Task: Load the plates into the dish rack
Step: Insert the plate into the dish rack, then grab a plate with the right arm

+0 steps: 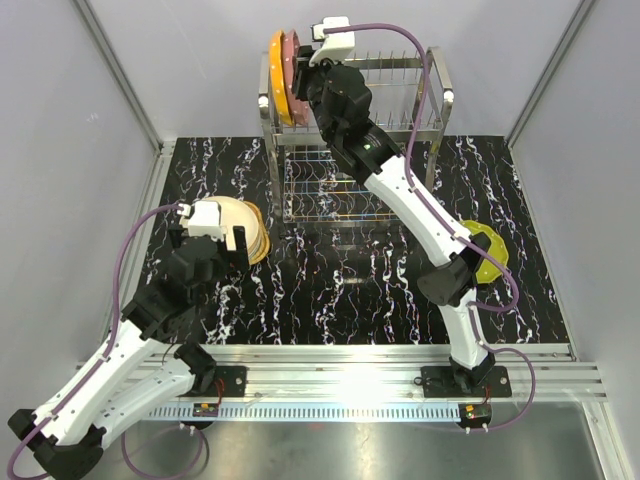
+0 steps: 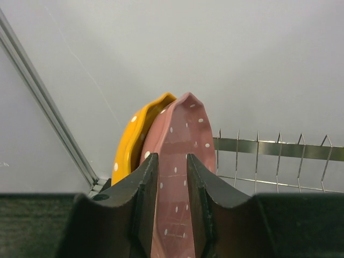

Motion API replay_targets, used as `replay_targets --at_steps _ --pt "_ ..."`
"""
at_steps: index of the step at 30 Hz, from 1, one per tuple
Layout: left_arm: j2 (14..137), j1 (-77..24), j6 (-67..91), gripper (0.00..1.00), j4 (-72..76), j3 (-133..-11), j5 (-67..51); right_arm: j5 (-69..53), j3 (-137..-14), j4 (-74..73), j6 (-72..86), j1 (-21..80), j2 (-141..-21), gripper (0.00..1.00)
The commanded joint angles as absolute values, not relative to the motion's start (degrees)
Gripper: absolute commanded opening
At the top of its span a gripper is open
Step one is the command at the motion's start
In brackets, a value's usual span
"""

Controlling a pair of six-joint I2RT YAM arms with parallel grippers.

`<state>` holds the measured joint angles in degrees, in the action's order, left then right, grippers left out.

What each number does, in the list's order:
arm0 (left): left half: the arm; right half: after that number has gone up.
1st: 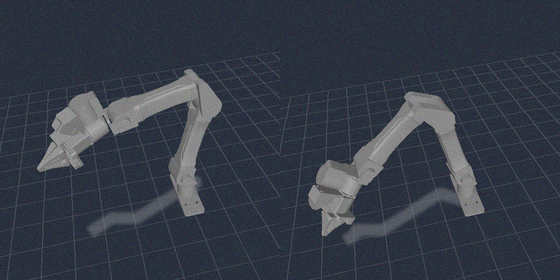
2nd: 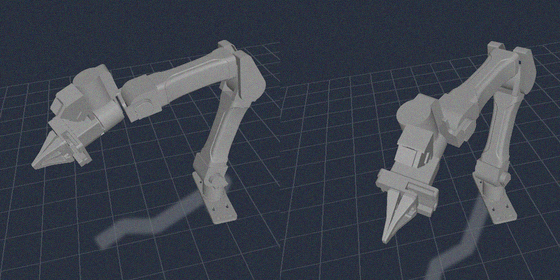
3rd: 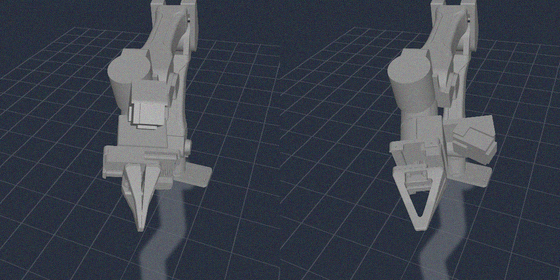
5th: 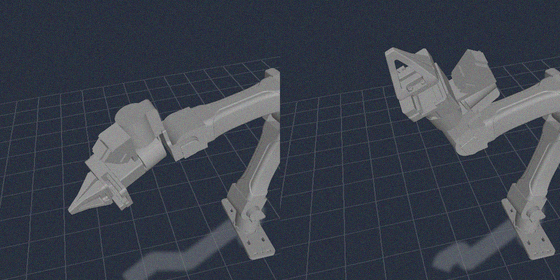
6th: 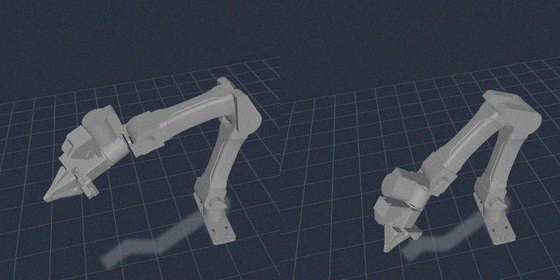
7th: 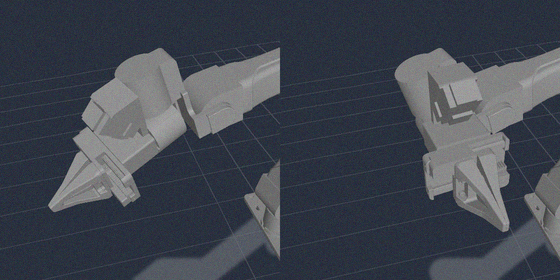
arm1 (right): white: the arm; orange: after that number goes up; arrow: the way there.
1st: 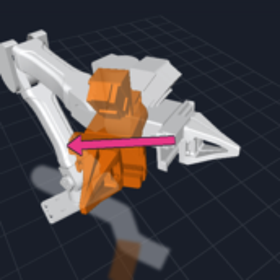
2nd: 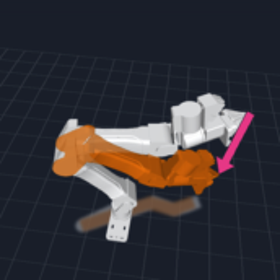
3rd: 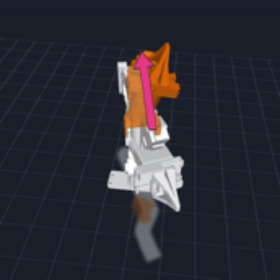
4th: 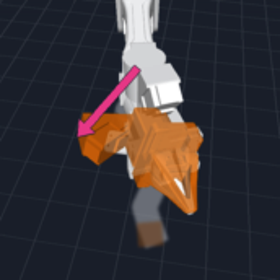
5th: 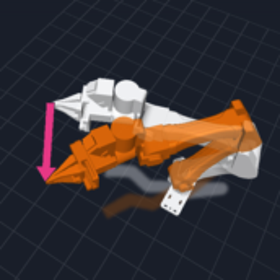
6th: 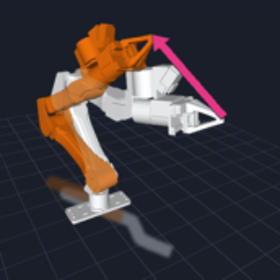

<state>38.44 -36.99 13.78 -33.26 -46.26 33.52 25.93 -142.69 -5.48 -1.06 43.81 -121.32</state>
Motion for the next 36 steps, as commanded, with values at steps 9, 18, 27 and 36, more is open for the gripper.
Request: replay_targets --at_steps 9,18,27,36 --pt "38.41 -36.83 14.24 0.99 -30.50 -46.32 33.66 24.96 -142.04 -5.01 -1.14 44.12 -116.81 0.49" --pt "37.97 -36.83 14.06 0.99 -30.59 -46.32 35.77 23.03 -129.04 -4.57 -2.28 44.12 -105.48 0.58" --pt "37.09 -36.83 13.45 0.98 -30.76 -46.32 37.97 26.45 -95.13 -2.81 -0.36 44.12 -78.44 0.66" --pt "36.48 -36.04 13.54 0.99 -31.73 -46.67 38.85 41.01 -64.01 -11.41 12.88 44.03 -58.83 0.65"
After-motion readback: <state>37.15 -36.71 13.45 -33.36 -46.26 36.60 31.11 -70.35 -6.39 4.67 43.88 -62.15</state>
